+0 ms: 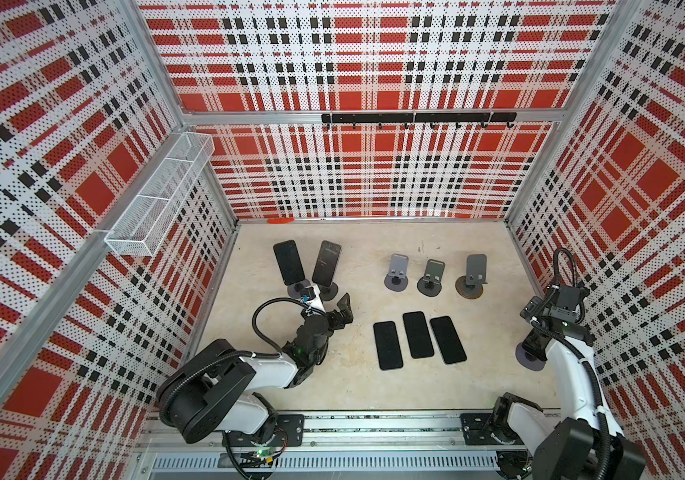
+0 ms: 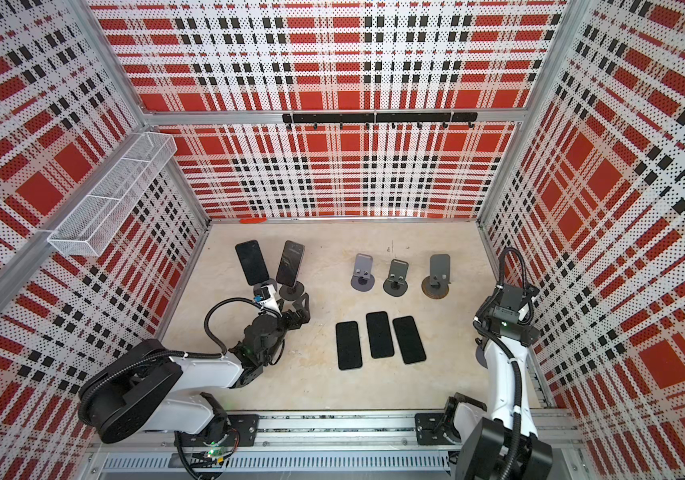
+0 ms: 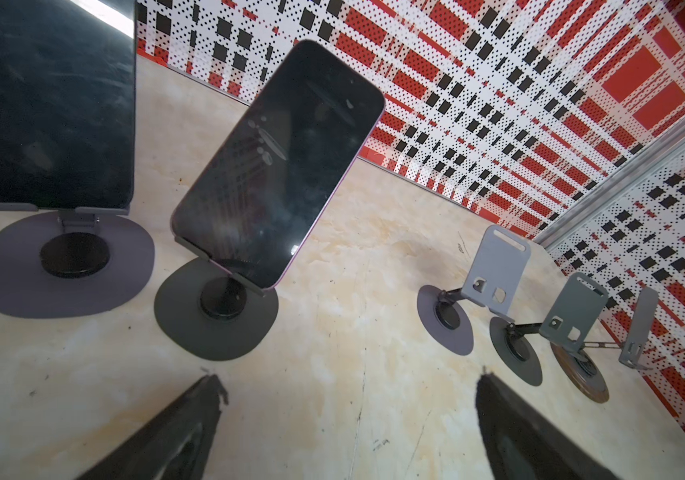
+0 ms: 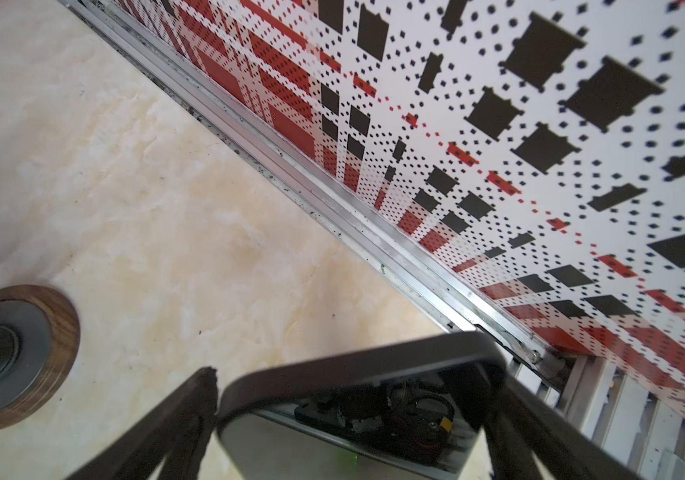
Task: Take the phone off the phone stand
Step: 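Lift the black phone up off the wall-side stand with the right gripper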
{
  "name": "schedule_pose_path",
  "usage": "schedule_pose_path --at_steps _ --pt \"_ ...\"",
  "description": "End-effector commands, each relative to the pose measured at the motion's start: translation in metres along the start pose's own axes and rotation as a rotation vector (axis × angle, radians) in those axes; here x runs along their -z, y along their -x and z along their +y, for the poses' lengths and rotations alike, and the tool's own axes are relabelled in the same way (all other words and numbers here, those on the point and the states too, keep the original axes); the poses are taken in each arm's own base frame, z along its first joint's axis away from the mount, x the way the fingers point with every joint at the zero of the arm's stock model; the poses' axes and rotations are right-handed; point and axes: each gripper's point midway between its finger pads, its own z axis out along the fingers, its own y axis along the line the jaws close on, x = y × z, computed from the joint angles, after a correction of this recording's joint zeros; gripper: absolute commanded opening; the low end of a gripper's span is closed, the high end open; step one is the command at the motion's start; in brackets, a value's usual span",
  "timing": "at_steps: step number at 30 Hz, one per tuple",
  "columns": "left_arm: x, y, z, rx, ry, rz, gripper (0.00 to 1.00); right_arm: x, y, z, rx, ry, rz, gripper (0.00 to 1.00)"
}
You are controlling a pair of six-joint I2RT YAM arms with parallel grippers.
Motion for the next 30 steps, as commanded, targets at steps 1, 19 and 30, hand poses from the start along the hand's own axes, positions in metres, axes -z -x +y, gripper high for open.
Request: schedule_pose_path --at_steps 1,19,30 --pt "-0.003 0.006 -0.012 0.011 -0.032 -0.019 0.98 -0.003 0.009 -0.001 0.005 -0.013 -0.021 1.00" --pt "-0.002 0.007 -0.009 0.015 -0.024 -0.023 0.98 -0.004 0.007 0.009 0.038 0.046 -0.013 0.73" --pt "-0.003 0.006 -0.008 0.015 -0.018 -0.021 0.98 0.012 0.016 0.020 0.032 0.142 -0.059 0.64"
